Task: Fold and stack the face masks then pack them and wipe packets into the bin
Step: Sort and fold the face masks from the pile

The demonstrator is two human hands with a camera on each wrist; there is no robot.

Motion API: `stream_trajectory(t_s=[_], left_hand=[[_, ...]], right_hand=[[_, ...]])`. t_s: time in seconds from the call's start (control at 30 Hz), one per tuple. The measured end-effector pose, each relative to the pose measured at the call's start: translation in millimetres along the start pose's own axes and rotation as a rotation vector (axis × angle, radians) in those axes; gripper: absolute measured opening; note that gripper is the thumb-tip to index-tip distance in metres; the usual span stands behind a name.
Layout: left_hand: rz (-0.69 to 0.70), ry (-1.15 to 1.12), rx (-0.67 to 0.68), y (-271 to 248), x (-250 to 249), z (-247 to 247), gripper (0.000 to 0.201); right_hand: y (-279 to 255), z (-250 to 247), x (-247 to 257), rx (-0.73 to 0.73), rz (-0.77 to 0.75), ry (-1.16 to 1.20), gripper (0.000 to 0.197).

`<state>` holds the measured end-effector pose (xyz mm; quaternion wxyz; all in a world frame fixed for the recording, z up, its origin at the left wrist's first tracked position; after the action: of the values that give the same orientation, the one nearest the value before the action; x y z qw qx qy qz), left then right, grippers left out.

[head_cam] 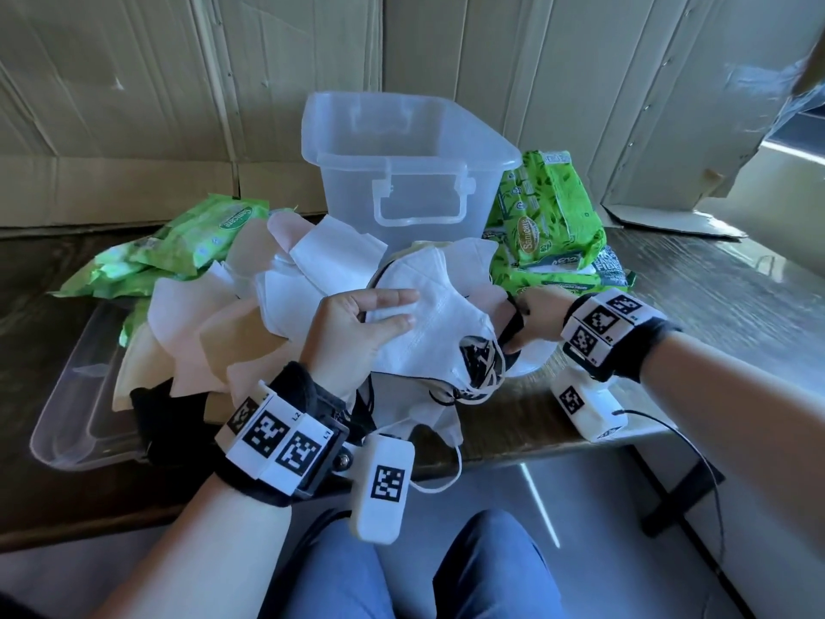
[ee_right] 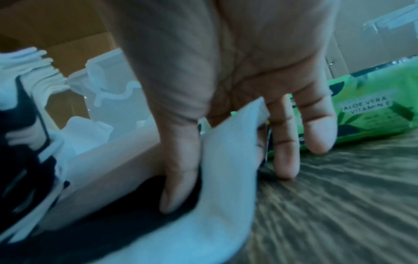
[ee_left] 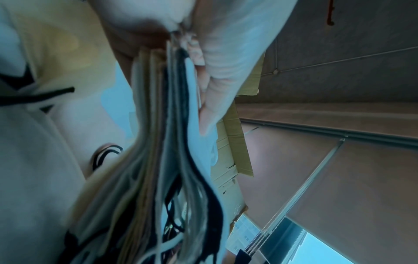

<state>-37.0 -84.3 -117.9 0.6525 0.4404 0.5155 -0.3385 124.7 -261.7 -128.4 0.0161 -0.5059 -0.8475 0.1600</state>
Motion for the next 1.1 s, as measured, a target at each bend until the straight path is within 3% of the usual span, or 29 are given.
stream_trajectory(t_s=[0.1,0.27,0.37,0.43,0.57,0.73,0.87,0.97,1.03,1.1], left_hand=[[0.001,0.015,-0.035,2,2,-7,0.025],[0.006,0.011,-0.066,6,3,-12,0.031],[0.011,0.068,-0.046,3,-5,-5,0.032],[0.035,0.083,-0.021,0,-14,5,0.032],[0.061,0.108,0.059,-7,-23,22,0.038],[0.08,0.093,0.11,-10,-19,27,0.063],[0.115,0.019,0.062,-10,-21,22,0.051],[0.098,-0.067,-0.01,-7,-20,17,0.037],[0.108,-0.065,-0.05,-5,-18,14,0.022],[0.13,-0.043,-0.065,-3,-16,12,0.017]], right_hand=[[-1,-9,-3,-0.057,0.028,0.13,0.03],[-23,-43,-18,-0.317,0.074,0.612,0.027],[-40,-65,-20,-0.509,0.078,0.688,0.024],[-49,-73,-12,-0.553,0.057,0.718,0.025],[-67,-76,22,-0.456,-0.103,0.755,0.021],[-71,-70,52,-0.302,-0.263,0.927,0.015],[-71,-71,61,-0.233,-0.349,0.988,0.035],[-73,-70,63,-0.196,-0.43,1.057,0.026],[-73,-68,62,-0.195,-0.449,1.049,0.036],[-75,-68,62,-0.201,-0.465,1.051,0.026]])
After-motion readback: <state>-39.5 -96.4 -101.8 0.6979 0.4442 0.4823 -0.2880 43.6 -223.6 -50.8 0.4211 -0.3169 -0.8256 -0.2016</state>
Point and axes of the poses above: each hand's wrist, its own y-axis towards the middle knuckle, its own z-axis out of the palm, x = y × z, the point moved 3 cm from there along y, towards the middle knuckle, and after that the axes turned 10 degrees about -y, right-handed, at the moved point
